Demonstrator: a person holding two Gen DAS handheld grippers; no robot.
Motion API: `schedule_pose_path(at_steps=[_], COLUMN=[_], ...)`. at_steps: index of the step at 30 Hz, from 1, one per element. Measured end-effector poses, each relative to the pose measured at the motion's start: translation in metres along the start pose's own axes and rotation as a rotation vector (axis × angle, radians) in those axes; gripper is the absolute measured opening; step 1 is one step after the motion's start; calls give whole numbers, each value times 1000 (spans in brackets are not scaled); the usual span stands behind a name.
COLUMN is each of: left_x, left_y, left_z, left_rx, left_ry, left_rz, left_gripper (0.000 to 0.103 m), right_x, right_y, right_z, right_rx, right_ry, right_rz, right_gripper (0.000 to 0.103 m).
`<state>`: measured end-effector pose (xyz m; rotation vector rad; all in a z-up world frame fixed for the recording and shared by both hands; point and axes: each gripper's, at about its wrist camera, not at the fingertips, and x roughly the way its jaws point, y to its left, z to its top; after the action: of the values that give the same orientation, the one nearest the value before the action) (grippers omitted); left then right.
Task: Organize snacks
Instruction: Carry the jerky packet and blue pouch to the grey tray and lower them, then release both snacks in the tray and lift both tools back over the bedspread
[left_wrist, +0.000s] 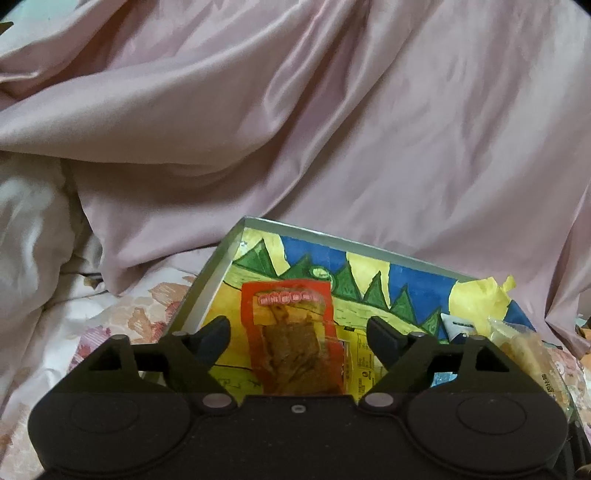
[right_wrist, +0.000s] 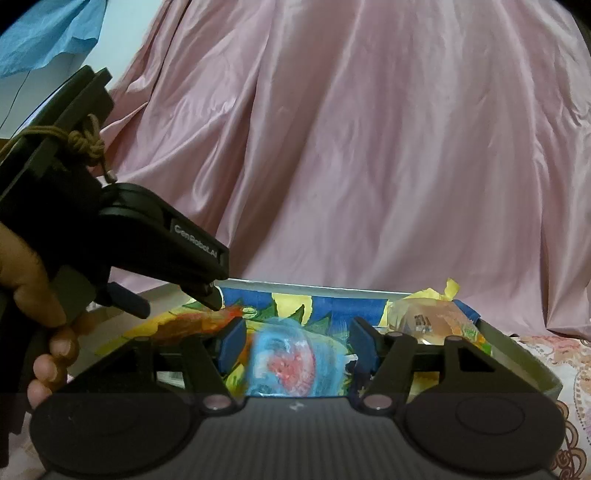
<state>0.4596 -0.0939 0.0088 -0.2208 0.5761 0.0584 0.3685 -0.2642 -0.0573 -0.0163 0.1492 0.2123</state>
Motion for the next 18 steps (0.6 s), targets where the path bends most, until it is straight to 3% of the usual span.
schedule_pose_path(at_steps=[6, 18], left_x=[-16, -75], left_y=[6, -2], left_z=[5, 16], left_rx=[-29, -71], left_ry=[-50, -146], left_rz=[15, -23], left_gripper=[97, 102], right_x=[-5, -42], right_y=[1, -8], right_z=[3, 42], right_rx=[-2, -54], right_ry=[-30, -134], right_rz=[-8, -85], right_gripper=[81, 101])
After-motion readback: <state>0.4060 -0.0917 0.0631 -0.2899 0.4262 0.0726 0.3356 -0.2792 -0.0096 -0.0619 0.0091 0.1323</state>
